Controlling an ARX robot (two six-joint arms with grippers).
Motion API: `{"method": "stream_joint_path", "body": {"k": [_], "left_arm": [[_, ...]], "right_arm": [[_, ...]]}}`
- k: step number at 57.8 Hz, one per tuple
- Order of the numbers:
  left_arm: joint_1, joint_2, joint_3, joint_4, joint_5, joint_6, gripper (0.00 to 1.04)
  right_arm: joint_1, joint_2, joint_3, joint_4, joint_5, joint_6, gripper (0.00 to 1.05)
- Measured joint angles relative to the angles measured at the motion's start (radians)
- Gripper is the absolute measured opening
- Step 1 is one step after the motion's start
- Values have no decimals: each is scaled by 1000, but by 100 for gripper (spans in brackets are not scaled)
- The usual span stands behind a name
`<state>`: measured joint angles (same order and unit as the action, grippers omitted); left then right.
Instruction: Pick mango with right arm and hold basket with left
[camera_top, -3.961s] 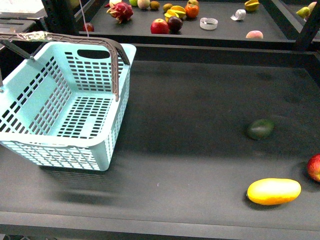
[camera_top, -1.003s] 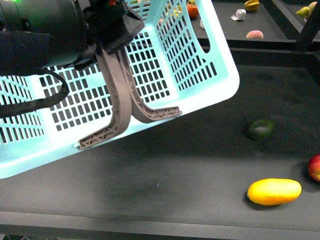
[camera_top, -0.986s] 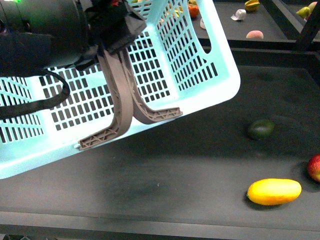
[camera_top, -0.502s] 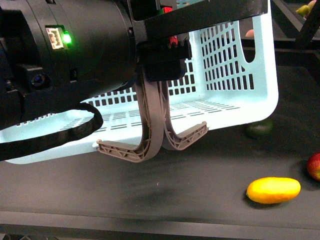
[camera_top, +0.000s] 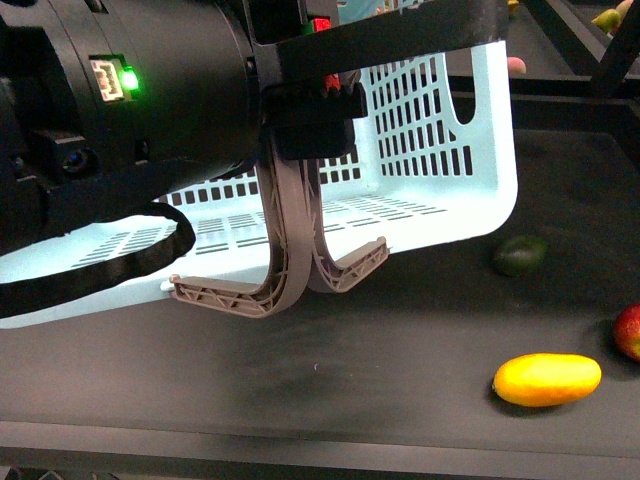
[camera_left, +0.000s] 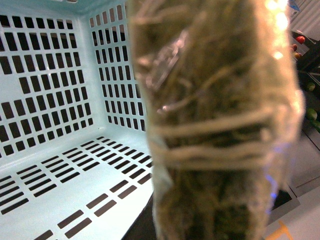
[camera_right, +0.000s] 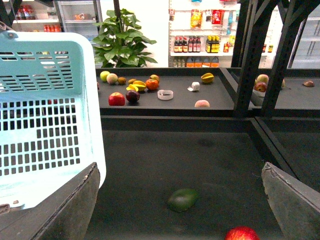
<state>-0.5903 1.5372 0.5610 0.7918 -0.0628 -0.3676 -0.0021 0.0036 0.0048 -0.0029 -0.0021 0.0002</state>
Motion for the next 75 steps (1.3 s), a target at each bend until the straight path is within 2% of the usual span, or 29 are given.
{"method": "stream_joint_path", "body": {"k": [75], "left_arm": [[-1, 0, 0, 0, 3, 0, 4]], "right_arm": [[0, 0, 0, 0, 0, 0, 96]]}}
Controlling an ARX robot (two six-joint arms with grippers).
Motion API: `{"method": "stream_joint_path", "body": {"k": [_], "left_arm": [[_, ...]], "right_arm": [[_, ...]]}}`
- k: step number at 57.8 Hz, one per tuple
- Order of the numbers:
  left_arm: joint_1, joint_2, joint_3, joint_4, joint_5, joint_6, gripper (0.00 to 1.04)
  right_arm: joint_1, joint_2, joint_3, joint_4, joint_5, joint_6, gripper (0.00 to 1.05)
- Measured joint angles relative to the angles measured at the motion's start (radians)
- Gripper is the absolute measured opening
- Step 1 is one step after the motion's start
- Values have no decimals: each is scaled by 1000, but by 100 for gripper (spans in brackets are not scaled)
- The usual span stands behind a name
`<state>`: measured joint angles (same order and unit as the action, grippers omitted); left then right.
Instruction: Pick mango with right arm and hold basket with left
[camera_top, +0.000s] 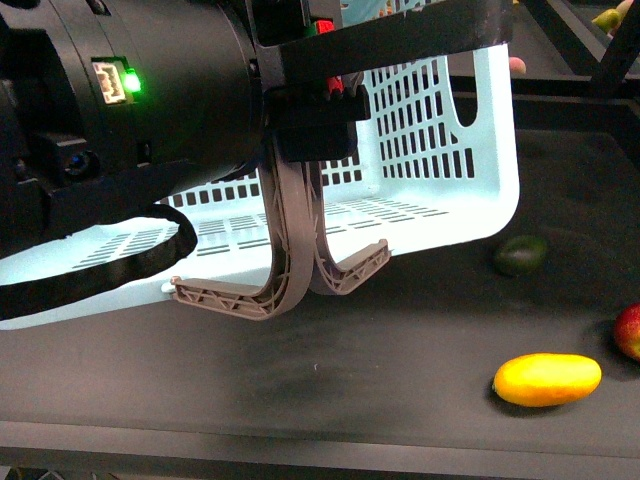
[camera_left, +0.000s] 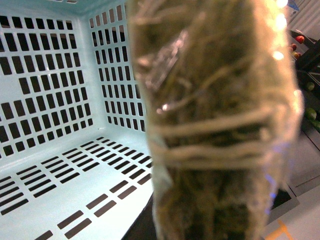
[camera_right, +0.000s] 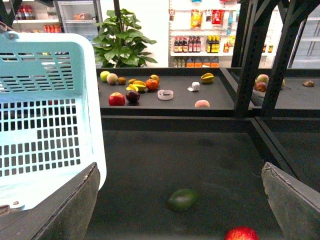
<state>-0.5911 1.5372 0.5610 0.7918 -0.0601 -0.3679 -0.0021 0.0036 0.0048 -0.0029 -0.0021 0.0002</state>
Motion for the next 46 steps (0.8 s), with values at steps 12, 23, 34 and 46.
{"method": "stream_joint_path", "body": {"k": [12, 23, 34, 46], "left_arm": [[0, 0, 0, 0, 0, 0, 4], [0, 0, 0, 0, 0, -1, 4], [0, 0, 0, 0, 0, 0, 4], [0, 0, 0, 0, 0, 0, 4]], "right_arm": [[0, 0, 0, 0, 0, 0, 96], [8, 190, 77, -107, 141, 122, 96], [-126, 598, 88, 247, -33, 144, 96], [-224, 1135, 188, 640, -91, 133, 96]]}}
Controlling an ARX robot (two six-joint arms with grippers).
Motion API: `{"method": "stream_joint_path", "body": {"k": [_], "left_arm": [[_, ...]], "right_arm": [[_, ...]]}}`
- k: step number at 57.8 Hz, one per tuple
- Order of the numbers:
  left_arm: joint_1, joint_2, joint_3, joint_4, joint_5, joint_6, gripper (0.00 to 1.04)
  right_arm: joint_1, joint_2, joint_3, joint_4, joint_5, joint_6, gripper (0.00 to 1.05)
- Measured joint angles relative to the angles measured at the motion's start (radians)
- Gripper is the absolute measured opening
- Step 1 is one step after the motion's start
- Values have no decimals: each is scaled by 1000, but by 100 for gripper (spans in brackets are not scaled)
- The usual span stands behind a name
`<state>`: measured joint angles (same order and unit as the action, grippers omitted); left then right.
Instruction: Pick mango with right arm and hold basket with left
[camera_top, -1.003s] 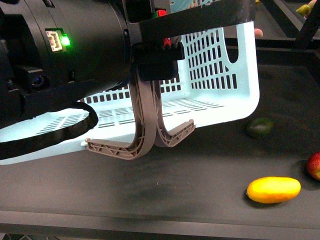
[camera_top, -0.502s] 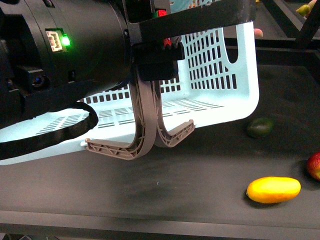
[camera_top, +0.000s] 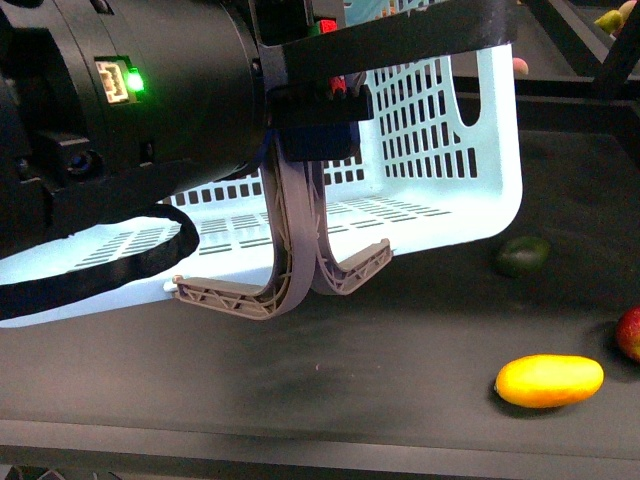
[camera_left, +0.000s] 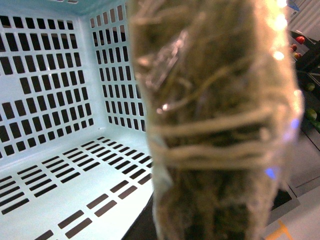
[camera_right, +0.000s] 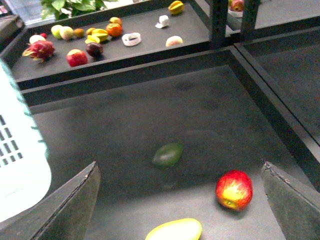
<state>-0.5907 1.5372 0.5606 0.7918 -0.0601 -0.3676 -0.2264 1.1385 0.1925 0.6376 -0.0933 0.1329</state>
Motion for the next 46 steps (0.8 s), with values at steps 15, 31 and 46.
{"method": "stream_joint_path", "body": {"k": [15, 31, 46], "left_arm": [[1, 0, 0, 0, -1, 0, 4], [0, 0, 0, 0, 2, 0, 4], [0, 0, 0, 0, 0, 0, 4]], "right_arm": [[-20, 402, 97, 119, -46, -18, 96], [-22, 637, 171, 177, -123, -56, 96], [-35, 911, 256, 218, -217, -127, 96]]}}
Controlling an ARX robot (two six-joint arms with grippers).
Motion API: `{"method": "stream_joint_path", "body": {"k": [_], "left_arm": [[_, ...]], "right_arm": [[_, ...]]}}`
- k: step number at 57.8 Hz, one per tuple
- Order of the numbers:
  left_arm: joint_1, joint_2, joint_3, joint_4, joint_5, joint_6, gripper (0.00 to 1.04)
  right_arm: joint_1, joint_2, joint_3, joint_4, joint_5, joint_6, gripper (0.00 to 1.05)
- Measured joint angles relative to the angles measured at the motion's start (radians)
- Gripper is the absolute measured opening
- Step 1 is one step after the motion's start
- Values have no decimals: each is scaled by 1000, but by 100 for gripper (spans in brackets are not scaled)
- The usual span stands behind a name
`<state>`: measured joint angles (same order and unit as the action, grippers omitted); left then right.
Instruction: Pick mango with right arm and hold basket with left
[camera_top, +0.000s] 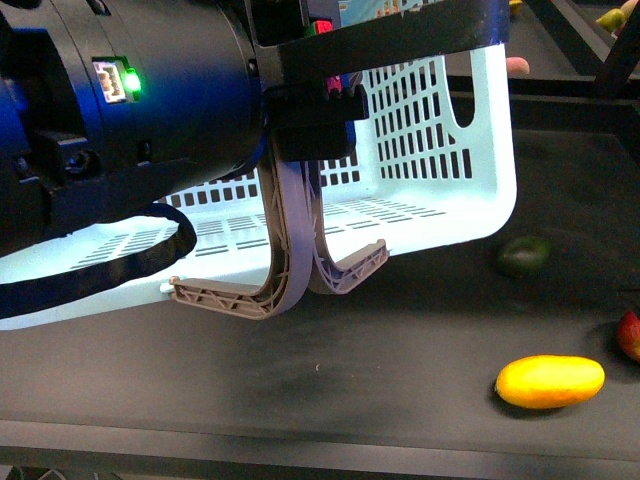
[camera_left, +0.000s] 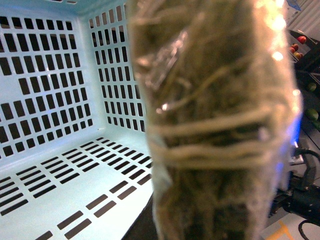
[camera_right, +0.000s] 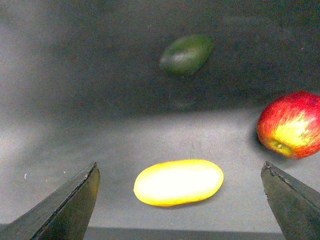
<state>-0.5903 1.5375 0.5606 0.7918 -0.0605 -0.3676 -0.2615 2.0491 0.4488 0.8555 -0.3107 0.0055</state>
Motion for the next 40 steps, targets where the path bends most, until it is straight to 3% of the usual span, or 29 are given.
{"method": "stream_joint_path", "body": {"k": [30, 40], "left_arm": [[0, 0, 0, 0, 0, 0, 4], [0, 0, 0, 0, 0, 0, 4]], "right_arm": [[18, 438, 127, 339, -248, -5, 96], [43, 520, 166, 409, -235, 47, 96]]}}
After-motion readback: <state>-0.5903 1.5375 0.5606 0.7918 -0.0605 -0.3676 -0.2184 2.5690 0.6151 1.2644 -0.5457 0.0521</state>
